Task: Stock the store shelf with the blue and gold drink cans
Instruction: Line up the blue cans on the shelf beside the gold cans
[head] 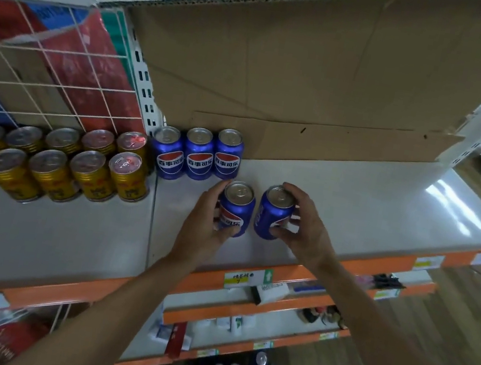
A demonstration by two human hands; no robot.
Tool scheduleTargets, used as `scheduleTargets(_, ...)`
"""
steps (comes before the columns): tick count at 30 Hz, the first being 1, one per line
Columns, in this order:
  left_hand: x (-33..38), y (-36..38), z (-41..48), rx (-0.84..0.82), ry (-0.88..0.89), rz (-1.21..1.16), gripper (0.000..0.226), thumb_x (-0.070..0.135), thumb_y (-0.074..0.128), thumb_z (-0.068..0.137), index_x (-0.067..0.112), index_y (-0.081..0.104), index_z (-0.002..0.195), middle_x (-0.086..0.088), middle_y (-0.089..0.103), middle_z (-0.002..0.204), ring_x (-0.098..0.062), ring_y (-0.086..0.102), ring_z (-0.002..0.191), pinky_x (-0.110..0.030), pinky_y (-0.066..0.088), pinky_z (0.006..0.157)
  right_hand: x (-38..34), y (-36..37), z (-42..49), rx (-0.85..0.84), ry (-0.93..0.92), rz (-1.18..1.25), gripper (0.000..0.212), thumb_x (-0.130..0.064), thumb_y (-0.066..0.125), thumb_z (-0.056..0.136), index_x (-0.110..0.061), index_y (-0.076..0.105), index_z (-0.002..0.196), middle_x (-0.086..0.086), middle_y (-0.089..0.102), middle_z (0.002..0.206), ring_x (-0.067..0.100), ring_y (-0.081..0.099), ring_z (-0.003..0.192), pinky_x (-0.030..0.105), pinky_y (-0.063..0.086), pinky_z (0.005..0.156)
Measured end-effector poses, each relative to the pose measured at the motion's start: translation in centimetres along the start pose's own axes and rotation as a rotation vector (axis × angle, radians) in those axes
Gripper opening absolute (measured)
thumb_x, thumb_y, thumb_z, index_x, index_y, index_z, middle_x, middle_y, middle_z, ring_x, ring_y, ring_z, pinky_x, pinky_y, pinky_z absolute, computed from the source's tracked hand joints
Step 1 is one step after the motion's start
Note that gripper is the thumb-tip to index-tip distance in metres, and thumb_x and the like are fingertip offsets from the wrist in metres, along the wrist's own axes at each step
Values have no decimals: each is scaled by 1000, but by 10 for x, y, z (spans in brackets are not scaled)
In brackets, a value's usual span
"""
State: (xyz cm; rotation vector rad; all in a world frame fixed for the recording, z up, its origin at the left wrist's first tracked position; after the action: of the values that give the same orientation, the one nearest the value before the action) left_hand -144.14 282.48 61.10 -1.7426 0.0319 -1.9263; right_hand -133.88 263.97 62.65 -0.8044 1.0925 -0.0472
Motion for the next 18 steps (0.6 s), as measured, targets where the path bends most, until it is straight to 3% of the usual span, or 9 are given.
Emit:
scheduleTargets(3, 1, 2, 1, 78, -4, 41, 81, 20, 84, 79, 37, 38, 143, 12, 48, 140, 0, 54, 119, -38, 57, 95, -3, 3, 1, 54, 15, 12, 87, -18, 88, 69, -29, 39, 139, -8, 46, 133, 15, 53, 120, 31, 55, 92)
scheduleTargets(8, 8, 7, 1, 61, 16, 83, 83, 25, 82, 80, 51, 31, 140, 13, 48, 143, -4, 52, 127, -41, 54, 100, 0, 9, -1, -18, -34, 0, 95, -21, 87, 72, -28, 28, 147, -3, 43, 144, 15, 51, 127, 41, 55, 96)
scheduleTargets(12, 10, 5, -3, 59, -16, 100, 86, 22, 79, 86, 46, 25, 149, 21, 44, 148, 13, 50, 122, -31, 54, 100, 4, 9, 1, -44, -47, -31, 95, -23, 83, 78, -32, 21, 151, -1, 43, 151, 18, 49, 133, 47, 54, 98)
scheduleTargets(18, 16, 16, 2, 127, 42, 217, 80, 15, 76, 88, 37, 33, 152, 4, 47, 146, -13, 51, 132, -43, 56, 98, 2, 3, 5, 38, -83, -85, 85, -26, 84, 78, -31, 32, 146, -3, 48, 145, 15, 53, 126, 41, 57, 93)
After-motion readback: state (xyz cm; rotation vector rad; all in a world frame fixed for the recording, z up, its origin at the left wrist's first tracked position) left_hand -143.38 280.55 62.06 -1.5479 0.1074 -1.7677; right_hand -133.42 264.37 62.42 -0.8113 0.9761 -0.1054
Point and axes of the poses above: each hand's wrist, its own z-axis towards the middle knuckle, its own y-axis out of the palm, x = y × z, the point moved 9 cm from there along z, towards the middle knuckle
